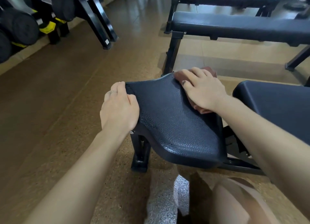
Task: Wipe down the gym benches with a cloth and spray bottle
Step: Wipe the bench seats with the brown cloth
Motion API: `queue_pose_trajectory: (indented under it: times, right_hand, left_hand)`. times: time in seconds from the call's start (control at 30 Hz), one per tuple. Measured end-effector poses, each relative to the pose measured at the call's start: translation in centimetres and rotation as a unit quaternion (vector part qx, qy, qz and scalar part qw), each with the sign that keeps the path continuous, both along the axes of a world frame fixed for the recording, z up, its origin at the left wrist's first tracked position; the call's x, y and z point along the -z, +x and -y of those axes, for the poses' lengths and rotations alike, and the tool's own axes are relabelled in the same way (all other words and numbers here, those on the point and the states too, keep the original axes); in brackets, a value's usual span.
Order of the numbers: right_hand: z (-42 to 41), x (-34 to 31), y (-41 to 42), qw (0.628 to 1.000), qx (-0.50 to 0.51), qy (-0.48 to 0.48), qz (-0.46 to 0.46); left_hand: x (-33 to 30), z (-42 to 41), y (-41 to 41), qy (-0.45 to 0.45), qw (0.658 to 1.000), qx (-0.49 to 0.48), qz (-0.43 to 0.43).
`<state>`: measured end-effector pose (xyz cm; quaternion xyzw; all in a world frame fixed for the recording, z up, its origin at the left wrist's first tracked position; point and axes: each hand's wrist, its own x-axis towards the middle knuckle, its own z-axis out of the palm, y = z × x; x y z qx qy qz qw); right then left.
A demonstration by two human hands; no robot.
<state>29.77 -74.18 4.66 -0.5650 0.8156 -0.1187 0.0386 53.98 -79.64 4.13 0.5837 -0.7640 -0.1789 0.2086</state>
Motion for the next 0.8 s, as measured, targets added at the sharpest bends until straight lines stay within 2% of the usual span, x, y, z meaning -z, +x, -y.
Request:
queue_pose_trajectory:
  times: [0.13,0.23,0.47,0.53,0.8]
  right_hand:
    - [-7.0,-0.3,4.5,1.0,-0.006,0.012,-0.001]
    - [-8.3,-0.8,5.1,0.999,-0.016,0.031,0.019]
    - [3.7,-1.4,1.2,0.999,-0.013,0.034,0.011]
    - [4.6,-1.3,1.7,0.999,-0.001,0.041,0.004]
    - [-9.6,-1.0,8.9,0.997,-0.07,0.025,-0.021]
  left_hand:
    - [0.4,0.1,-0.1,-0.011,1.0,0.003,0.005]
    - [0.4,0.1,-0.2,-0.014,1.0,0.002,0.014]
    - [-0.1,-0.1,-0.1,-0.008,1.0,0.002,0.022]
    - [-0.1,-0.1,0.1,-0.003,1.0,0.006,0.017]
    - [0.1,0.0,0.2,-0.012,1.0,0.009,0.005]
